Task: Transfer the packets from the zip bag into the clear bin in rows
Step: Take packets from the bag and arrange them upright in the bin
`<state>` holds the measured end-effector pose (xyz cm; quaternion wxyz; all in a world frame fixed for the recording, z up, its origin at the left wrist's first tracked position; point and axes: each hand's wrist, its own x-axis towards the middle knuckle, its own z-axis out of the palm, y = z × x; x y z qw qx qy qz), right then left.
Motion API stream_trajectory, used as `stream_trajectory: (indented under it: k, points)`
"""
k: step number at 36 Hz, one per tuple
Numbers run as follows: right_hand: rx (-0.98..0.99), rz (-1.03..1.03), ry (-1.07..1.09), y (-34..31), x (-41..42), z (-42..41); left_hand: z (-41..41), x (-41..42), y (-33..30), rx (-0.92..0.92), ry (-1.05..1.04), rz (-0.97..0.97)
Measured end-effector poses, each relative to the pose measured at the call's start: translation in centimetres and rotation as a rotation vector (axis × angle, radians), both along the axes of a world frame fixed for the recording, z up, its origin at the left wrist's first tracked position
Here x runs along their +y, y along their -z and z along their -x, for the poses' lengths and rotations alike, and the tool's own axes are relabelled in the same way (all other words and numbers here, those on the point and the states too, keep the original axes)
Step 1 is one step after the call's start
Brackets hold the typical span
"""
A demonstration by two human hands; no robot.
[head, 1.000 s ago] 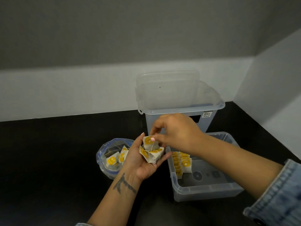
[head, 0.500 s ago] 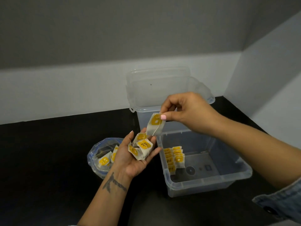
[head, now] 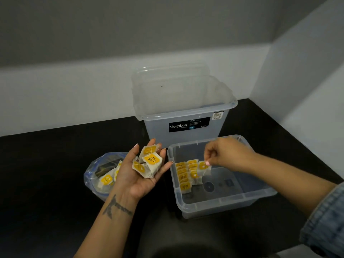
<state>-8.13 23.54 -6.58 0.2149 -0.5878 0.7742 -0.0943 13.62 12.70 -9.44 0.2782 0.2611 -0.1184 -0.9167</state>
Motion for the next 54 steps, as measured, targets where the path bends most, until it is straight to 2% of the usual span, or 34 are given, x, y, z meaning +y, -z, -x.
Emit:
stream_trajectory:
  k: [6,12,17,30,32,36,40,48,54]
  points:
    - [0.128,-0.098,-0.056,3.8,-0.8,-0.5,0.0,0.2,0.0,-0.006,-0.023,0.002]
    - [0.118,-0.101,-0.08,5.9,-1.7,-0.9,-0.1,0.3,-0.1,-0.021,-0.03,0.013]
    - [0.122,-0.047,-0.079,6.4,-1.8,-1.1,-0.2,0.3,-0.1,-0.022,-0.037,0.023]
    - [0.174,-0.06,-0.004,5.4,-0.9,-0.8,0.0,0.5,-0.3,-0.034,-0.04,0.013]
    - [0.141,-0.117,-0.028,4.9,-0.6,-1.0,0.0,0.5,-0.3,-0.032,-0.037,0.008]
    - [-0.011,-0.376,-0.192,4.3,0.0,-1.7,0.0,0.5,-0.2,-0.031,-0.029,0.006]
    - [0.043,-0.557,-0.35,4.8,0.0,-2.5,0.1,0.6,-0.3,-0.033,-0.031,0.006]
    - [0.221,-0.564,-0.393,6.0,-1.9,-3.0,-0.1,0.8,-0.2,-0.022,-0.017,0.001]
    - [0.19,-0.541,-0.365,6.3,-2.1,-3.0,-0.2,0.9,-0.2,-0.014,0.001,0.005]
